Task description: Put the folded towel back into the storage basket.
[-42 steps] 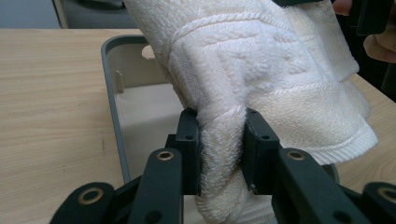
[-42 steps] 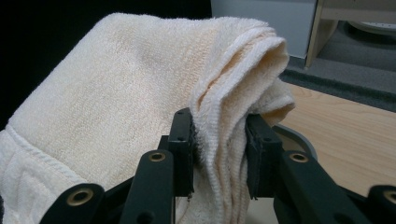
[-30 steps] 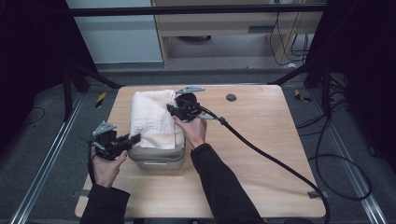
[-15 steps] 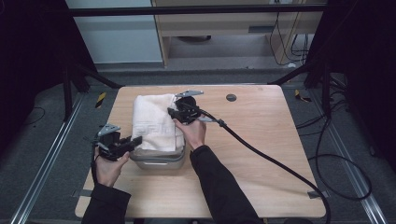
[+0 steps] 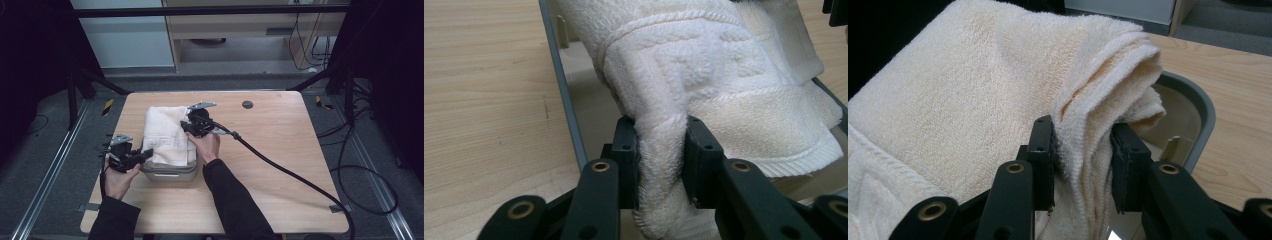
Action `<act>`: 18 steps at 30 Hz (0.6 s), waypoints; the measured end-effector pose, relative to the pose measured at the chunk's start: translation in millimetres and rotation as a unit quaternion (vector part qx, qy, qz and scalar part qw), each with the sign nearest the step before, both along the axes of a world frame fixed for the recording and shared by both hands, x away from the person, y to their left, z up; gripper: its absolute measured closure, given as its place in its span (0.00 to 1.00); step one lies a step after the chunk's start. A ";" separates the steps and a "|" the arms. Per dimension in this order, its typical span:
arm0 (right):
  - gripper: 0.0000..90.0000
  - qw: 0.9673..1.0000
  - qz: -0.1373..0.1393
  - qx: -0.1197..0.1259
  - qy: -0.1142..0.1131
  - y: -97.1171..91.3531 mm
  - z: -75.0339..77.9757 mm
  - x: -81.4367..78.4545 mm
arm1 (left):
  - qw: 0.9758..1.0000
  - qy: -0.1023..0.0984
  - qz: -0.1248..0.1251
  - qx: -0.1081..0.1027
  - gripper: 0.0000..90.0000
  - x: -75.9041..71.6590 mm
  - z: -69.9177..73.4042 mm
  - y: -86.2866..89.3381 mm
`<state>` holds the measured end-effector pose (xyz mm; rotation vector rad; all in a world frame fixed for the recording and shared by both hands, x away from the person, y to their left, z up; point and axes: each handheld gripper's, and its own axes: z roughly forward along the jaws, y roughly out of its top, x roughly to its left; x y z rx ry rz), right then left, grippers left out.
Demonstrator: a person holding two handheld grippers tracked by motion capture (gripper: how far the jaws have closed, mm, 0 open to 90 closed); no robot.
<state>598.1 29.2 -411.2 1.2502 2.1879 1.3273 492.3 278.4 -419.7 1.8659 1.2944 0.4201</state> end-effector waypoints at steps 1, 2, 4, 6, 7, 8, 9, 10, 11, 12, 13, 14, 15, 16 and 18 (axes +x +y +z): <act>0.75 1.000 -0.001 -0.001 0.001 0.0 -1.4 0.0 | 1.000 0.002 -0.001 0.001 0.78 0.4 -0.6 -0.2; 0.75 1.000 -0.001 0.001 0.001 -0.4 -2.7 0.0 | 1.000 0.003 -0.001 0.002 0.78 0.9 -1.6 -0.6; 0.75 1.000 -0.001 0.000 0.002 -2.0 -5.3 0.0 | 1.000 0.005 -0.002 0.004 0.78 1.8 -3.2 -1.6; 0.75 1.000 -0.003 0.001 0.005 -3.1 -7.7 -0.7 | 1.000 0.009 -0.003 0.008 0.78 2.9 -4.9 -2.3; 0.75 1.000 -0.004 0.001 0.005 -3.7 -9.2 -1.0 | 1.000 0.010 -0.003 0.010 0.78 3.2 -5.5 -2.5; 0.75 1.000 -0.003 0.000 0.004 -4.2 -10.1 -1.0 | 1.000 0.013 -0.003 0.011 0.78 3.7 -6.5 -2.7; 0.75 1.000 -0.004 0.001 0.006 -4.6 -11.4 -1.5 | 1.000 0.014 -0.003 0.012 0.78 4.1 -7.2 -2.8; 0.74 1.000 -0.003 0.000 0.006 -4.9 -12.1 -1.6 | 1.000 0.015 -0.003 0.013 0.77 4.5 -8.1 -2.9; 0.74 1.000 -0.004 -0.002 0.006 -4.8 -13.0 -2.1 | 1.000 0.017 -0.002 0.014 0.77 5.0 -9.1 -3.1; 0.74 1.000 -0.003 -0.003 0.006 -4.7 -13.8 -2.5 | 1.000 0.019 -0.002 0.017 0.77 5.4 -9.9 -3.3; 0.74 1.000 -0.003 -0.003 0.004 -4.9 -14.8 -2.6 | 1.000 0.020 -0.002 0.018 0.77 5.9 -10.8 -3.6; 0.74 1.000 -0.004 -0.005 0.006 -4.8 -15.5 -3.0 | 1.000 0.020 -0.002 0.020 0.77 6.2 -11.3 -3.7; 0.74 1.000 -0.003 -0.007 0.006 -5.0 -16.4 -3.2 | 1.000 0.019 -0.001 0.020 0.77 6.1 -11.3 -3.7; 0.74 1.000 -0.003 -0.005 0.005 -5.1 -17.6 -3.5 | 1.000 0.020 -0.002 0.021 0.77 6.2 -11.3 -3.7; 0.74 1.000 -0.004 -0.005 0.006 -5.8 -18.9 -4.1 | 0.999 0.023 -0.001 0.023 0.75 6.7 -11.4 -3.8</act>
